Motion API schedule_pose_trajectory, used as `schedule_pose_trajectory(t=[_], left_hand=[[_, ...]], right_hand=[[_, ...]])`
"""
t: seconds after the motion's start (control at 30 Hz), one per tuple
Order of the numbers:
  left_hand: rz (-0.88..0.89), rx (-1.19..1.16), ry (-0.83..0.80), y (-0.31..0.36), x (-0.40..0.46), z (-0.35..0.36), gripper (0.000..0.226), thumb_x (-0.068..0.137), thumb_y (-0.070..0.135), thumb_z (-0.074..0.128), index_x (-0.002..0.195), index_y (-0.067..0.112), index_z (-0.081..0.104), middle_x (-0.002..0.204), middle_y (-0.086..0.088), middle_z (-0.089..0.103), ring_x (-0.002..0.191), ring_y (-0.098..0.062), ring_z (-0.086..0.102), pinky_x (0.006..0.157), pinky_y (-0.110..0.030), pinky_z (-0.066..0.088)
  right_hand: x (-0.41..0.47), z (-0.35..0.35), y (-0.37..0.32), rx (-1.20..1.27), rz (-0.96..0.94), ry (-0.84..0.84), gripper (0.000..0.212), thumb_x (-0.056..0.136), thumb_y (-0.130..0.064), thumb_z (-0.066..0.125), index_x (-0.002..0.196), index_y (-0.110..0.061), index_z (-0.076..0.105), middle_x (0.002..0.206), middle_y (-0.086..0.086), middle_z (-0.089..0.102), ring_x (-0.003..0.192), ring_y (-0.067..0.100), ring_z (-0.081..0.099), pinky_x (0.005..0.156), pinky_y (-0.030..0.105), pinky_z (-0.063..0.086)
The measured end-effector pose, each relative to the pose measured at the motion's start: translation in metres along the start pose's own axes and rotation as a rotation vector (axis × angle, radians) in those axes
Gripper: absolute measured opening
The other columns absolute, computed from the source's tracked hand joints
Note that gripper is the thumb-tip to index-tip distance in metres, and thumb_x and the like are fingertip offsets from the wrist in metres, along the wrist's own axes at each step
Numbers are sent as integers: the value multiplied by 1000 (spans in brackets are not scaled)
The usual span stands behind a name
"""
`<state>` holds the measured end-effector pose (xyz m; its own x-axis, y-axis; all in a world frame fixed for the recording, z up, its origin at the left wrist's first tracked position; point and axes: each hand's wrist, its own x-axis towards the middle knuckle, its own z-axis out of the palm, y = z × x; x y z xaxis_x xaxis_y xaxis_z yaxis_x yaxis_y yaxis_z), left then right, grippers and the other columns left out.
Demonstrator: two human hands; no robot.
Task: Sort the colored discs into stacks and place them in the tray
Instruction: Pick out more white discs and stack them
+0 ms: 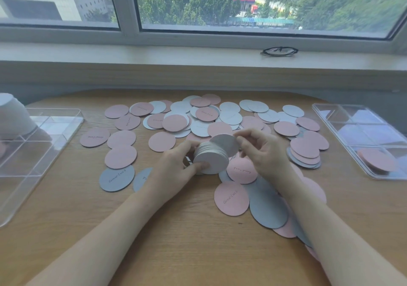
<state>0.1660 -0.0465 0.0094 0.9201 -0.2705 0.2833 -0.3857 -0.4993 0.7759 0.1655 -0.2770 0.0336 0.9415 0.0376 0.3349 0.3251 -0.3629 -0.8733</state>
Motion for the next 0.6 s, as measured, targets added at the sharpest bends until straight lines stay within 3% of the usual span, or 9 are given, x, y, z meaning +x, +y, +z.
schedule_pose_trajectory(t=[0.07, 0.17, 0.27, 0.37, 0.43, 0.5, 0.6], left_hand=[[2, -11, 18, 1, -1, 0, 37, 84, 24, 78, 116, 32, 62, 92, 14, 70, 65, -9, 57, 63, -12, 41], [33, 24, 29, 1, 0, 1, 46, 85, 25, 77, 127, 31, 59, 88, 15, 68, 63, -5, 55, 64, -11, 40], [49, 84, 35, 0, 2, 0, 51, 87, 24, 75, 135, 28, 59, 91, 20, 63, 73, 1, 56, 67, -10, 39], [60, 80, 25, 2, 2, -2, 51, 87, 21, 75, 134, 29, 59, 93, 22, 61, 76, 4, 56, 67, -9, 39], [59, 63, 10, 1, 2, -3, 46, 87, 20, 75, 129, 30, 61, 92, 21, 63, 77, 2, 57, 67, -8, 39], [38, 75, 10, -1, 2, -3, 37, 86, 23, 75, 121, 29, 62, 92, 19, 63, 81, 2, 57, 67, -10, 39], [-1, 84, 23, -4, 2, -3, 30, 86, 25, 75, 114, 26, 62, 91, 17, 61, 81, 5, 55, 67, -10, 38]], right_hand=[[0, 4, 3, -25, -6, -121, 18, 97, -15, 62, 112, -20, 71, 91, -10, 72, 79, 3, 64, 73, 20, 50], [-1, 6, 8, -183, -28, -275, 49, 90, -42, 67, 137, -31, 58, 105, -12, 66, 95, 6, 61, 82, 19, 48], [-4, 11, 5, -278, -86, -336, 56, 94, -29, 66, 147, -32, 46, 121, -23, 59, 109, -7, 53, 93, 10, 39], [-4, 19, 3, -309, -148, -398, 53, 100, -23, 55, 151, -27, 38, 136, -5, 57, 126, 5, 50, 106, 21, 37], [-2, 20, 2, -329, -146, -430, 54, 99, -32, 52, 151, -27, 37, 140, -4, 56, 131, 7, 48, 109, 24, 35], [4, 15, -4, -253, -64, -445, 47, 98, -43, 50, 144, -35, 44, 138, -13, 57, 128, -4, 48, 107, 16, 35], [25, 0, -3, -210, 34, -243, 32, 101, -32, 54, 132, -32, 57, 116, -15, 65, 106, -6, 57, 94, 22, 44]])
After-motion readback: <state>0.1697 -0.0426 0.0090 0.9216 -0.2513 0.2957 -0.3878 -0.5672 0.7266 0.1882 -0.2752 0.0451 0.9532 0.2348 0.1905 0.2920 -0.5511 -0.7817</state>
